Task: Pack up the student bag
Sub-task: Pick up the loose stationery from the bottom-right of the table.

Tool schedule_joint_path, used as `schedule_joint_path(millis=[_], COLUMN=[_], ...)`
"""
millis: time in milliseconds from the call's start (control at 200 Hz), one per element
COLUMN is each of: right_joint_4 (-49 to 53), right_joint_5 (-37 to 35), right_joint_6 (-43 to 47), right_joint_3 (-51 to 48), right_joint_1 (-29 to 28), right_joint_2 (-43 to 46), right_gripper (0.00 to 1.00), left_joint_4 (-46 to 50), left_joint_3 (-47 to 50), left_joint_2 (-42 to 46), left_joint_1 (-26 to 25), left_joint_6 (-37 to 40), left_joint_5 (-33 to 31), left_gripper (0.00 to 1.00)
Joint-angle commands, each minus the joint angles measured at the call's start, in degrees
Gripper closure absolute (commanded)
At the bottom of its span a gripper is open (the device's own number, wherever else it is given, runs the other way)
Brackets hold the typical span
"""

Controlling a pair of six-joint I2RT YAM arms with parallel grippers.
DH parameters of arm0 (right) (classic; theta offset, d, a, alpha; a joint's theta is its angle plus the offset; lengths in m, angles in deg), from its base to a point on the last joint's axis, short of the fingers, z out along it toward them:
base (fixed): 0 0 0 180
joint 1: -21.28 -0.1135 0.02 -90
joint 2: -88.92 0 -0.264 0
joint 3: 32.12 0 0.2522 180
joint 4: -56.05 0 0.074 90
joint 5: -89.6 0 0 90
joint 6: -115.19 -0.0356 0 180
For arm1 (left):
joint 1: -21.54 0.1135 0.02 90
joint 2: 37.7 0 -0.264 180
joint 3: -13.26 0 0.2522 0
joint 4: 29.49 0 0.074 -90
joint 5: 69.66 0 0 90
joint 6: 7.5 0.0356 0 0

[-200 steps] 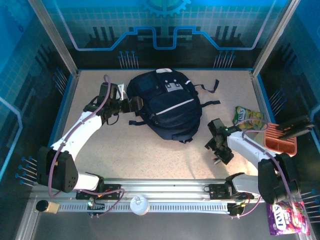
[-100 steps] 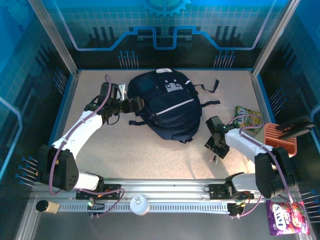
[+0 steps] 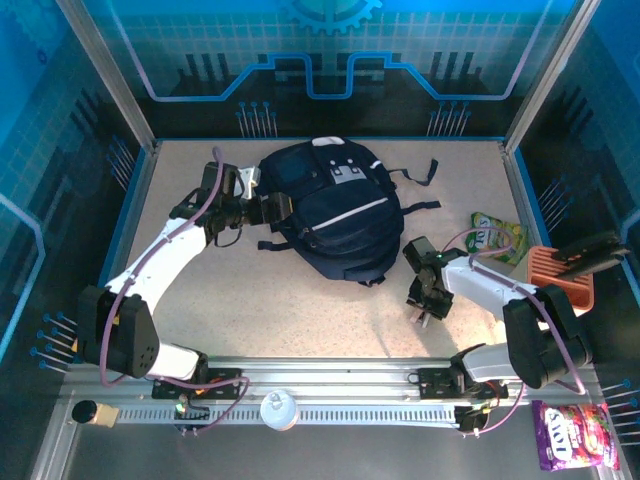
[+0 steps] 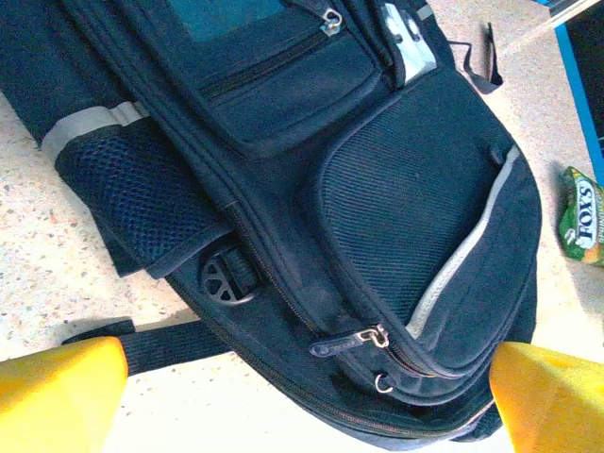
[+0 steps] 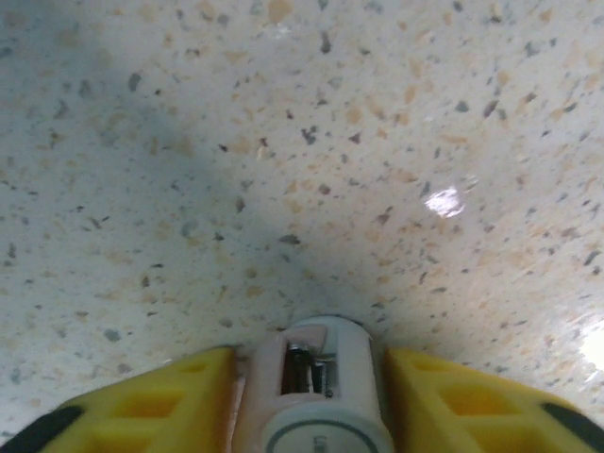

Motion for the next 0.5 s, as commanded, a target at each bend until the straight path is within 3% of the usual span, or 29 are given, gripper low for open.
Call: schedule_joint_path(millis=[0,125,495], right_joint_4=[2.4,2.2,-7.0], right_joint_5=[-0.5,-1.2,2.9], right_joint_6=[1.4,2.8,9.1], right_joint_3=[-0.3,1.3,8.9], right_joint_1=[-0.8,-1.0,3.2], right_joint_2=[0.5,1.7,3.8], right_gripper=[0.68,0.76,0.76], left_joint_4=[1.7,3.7,11.8], left_joint_3=[-2.7,-5.1,-17.6], left_joint_2=[-0.9,-2.1,-13.0], left_joint_1=[-0.8,-4.1,-16.1], left_joint_6=[1.0,3.7,15.8], left_joint_5=[2.5,1.1,-0.8], left_gripper=[0.01,0.01,0.01])
